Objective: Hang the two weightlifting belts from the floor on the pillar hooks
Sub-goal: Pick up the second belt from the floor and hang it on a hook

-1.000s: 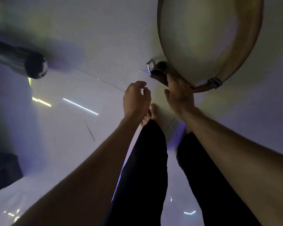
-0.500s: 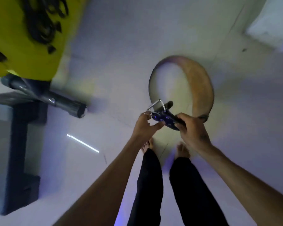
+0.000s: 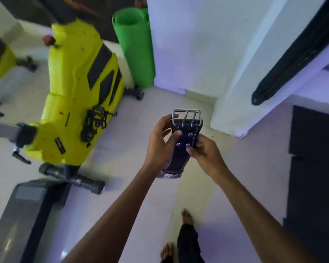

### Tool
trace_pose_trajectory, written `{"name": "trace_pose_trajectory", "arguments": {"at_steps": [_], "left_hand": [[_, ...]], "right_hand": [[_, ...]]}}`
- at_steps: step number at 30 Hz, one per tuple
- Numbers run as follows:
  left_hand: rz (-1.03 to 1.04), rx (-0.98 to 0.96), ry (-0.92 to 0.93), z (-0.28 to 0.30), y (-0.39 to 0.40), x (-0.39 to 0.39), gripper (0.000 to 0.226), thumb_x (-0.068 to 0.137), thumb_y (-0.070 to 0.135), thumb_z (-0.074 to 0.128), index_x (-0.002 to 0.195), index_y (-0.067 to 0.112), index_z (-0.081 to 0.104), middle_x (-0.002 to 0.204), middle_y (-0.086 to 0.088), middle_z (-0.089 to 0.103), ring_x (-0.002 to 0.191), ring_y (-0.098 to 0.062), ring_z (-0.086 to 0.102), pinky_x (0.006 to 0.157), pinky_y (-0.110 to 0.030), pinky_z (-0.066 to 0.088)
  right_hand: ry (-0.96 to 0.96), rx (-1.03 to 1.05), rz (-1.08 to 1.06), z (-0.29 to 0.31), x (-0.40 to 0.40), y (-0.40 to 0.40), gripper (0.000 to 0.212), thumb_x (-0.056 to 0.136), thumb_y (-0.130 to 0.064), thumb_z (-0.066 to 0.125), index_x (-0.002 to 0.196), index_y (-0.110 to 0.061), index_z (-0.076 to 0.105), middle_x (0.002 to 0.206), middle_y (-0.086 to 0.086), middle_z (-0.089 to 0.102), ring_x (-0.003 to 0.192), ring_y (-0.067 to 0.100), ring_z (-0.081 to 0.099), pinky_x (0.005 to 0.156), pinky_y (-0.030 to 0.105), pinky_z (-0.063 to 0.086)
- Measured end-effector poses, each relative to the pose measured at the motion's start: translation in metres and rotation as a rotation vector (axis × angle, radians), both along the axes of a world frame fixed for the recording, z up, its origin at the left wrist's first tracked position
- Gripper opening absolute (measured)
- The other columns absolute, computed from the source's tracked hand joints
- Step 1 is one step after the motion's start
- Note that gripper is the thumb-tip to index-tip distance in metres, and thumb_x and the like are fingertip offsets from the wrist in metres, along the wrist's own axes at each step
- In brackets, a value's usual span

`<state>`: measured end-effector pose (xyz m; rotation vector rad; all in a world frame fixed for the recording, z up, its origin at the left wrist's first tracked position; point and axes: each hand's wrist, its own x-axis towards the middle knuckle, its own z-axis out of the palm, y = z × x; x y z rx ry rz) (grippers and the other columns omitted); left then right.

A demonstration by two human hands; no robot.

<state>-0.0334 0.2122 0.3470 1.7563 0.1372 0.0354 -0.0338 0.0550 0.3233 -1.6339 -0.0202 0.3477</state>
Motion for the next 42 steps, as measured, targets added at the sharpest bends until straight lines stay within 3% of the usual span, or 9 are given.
{"name": "trace_pose_trajectory", "arguments": {"at_steps": [5, 9, 13, 17, 23, 28, 35, 39, 42], "left_hand": [[-0.135, -0.012, -0.223, 0.107, -0.014, -0.013, 0.044, 0.085, 0.002, 0.056, 0.121, 0.028, 0.054, 0.109, 0.011, 0.068, 0.096, -0.008, 0.066, 0.093, -0.034, 0.055], [-0.181, -0.077, -0.359, 0.187, -0.038, -0.023, 0.039, 0.087, 0.006, 0.06, 0.122, 0.024, 0.056, 0.105, 0.005, 0.07, 0.093, -0.02, 0.068, 0.086, -0.039, 0.058], [-0.247, -0.147, -0.481, 0.264, -0.084, -0.034, 0.031, 0.088, 0.004, 0.063, 0.111, 0.024, 0.06, 0.105, -0.002, 0.072, 0.091, -0.023, 0.07, 0.086, -0.04, 0.059], [-0.257, -0.255, -0.538, 0.331, -0.13, -0.046, 0.027, 0.088, 0.004, 0.067, 0.106, 0.024, 0.066, 0.101, -0.009, 0.076, 0.096, -0.04, 0.073, 0.086, -0.057, 0.061], [-0.286, -0.318, -0.688, 0.429, -0.199, -0.079, 0.028, 0.082, 0.008, 0.071, 0.095, 0.033, 0.069, 0.096, -0.009, 0.074, 0.098, -0.047, 0.07, 0.085, -0.061, 0.061], [-0.284, -0.318, -0.776, 0.491, -0.241, -0.108, 0.03, 0.083, 0.009, 0.073, 0.096, 0.036, 0.071, 0.095, -0.008, 0.074, 0.099, -0.048, 0.071, 0.084, -0.057, 0.063], [-0.241, -0.294, -0.856, 0.541, -0.269, -0.128, 0.03, 0.081, 0.012, 0.071, 0.095, 0.038, 0.071, 0.106, -0.014, 0.075, 0.099, -0.046, 0.072, 0.085, -0.063, 0.061], [-0.223, -0.311, -0.87, 0.554, -0.274, -0.13, 0.027, 0.078, 0.014, 0.071, 0.096, 0.035, 0.07, 0.103, -0.012, 0.075, 0.1, -0.047, 0.072, 0.086, -0.062, 0.06], [-0.204, -0.336, -0.869, 0.563, -0.271, -0.13, 0.026, 0.077, 0.014, 0.071, 0.097, 0.029, 0.07, 0.098, -0.012, 0.073, 0.101, -0.049, 0.07, 0.085, -0.057, 0.062]], "right_hand": [[-0.101, 0.005, -0.139, 0.106, -0.031, -0.011, 0.03, 0.087, 0.009, 0.062, 0.108, -0.013, 0.065, 0.1, 0.006, 0.074, 0.093, 0.016, 0.07, 0.088, 0.037, 0.054], [-0.222, -0.01, -0.218, 0.203, -0.061, -0.04, 0.022, 0.094, -0.004, 0.06, 0.114, -0.008, 0.067, 0.101, 0.005, 0.076, 0.094, 0.013, 0.073, 0.081, 0.026, 0.058], [-0.352, 0.024, -0.348, 0.296, -0.085, -0.085, 0.019, 0.094, -0.018, 0.062, 0.104, -0.003, 0.068, 0.081, 0.005, 0.074, 0.066, 0.008, 0.071, 0.058, 0.024, 0.055], [-0.51, -0.007, -0.429, 0.376, -0.103, -0.132, 0.014, 0.092, -0.018, 0.065, 0.089, -0.005, 0.067, 0.072, -0.002, 0.073, 0.068, 0.007, 0.071, 0.063, 0.026, 0.055], [-0.663, -0.016, -0.491, 0.464, -0.133, -0.192, 0.014, 0.094, -0.017, 0.063, 0.084, -0.008, 0.065, 0.073, 0.0, 0.068, 0.061, 0.002, 0.065, 0.054, 0.018, 0.053], [-0.773, 0.007, -0.52, 0.52, -0.159, -0.233, 0.013, 0.093, -0.021, 0.065, 0.091, -0.009, 0.069, 0.08, 0.001, 0.072, 0.066, -0.001, 0.069, 0.054, 0.015, 0.053], [-0.763, 0.103, -0.489, 0.552, -0.174, -0.257, 0.018, 0.09, -0.029, 0.068, 0.096, -0.013, 0.073, 0.099, 0.008, 0.076, 0.096, 0.024, 0.073, 0.089, 0.045, 0.057], [-0.794, 0.164, -0.47, 0.546, -0.177, -0.255, 0.018, 0.093, -0.015, 0.064, 0.109, -0.009, 0.069, 0.096, -0.001, 0.075, 0.086, 0.01, 0.072, 0.081, 0.029, 0.058], [-0.757, 0.176, -0.46, 0.519, -0.176, -0.249, 0.022, 0.091, -0.005, 0.064, 0.112, -0.004, 0.068, 0.099, -0.001, 0.074, 0.087, 0.009, 0.07, 0.089, 0.028, 0.056]]}}
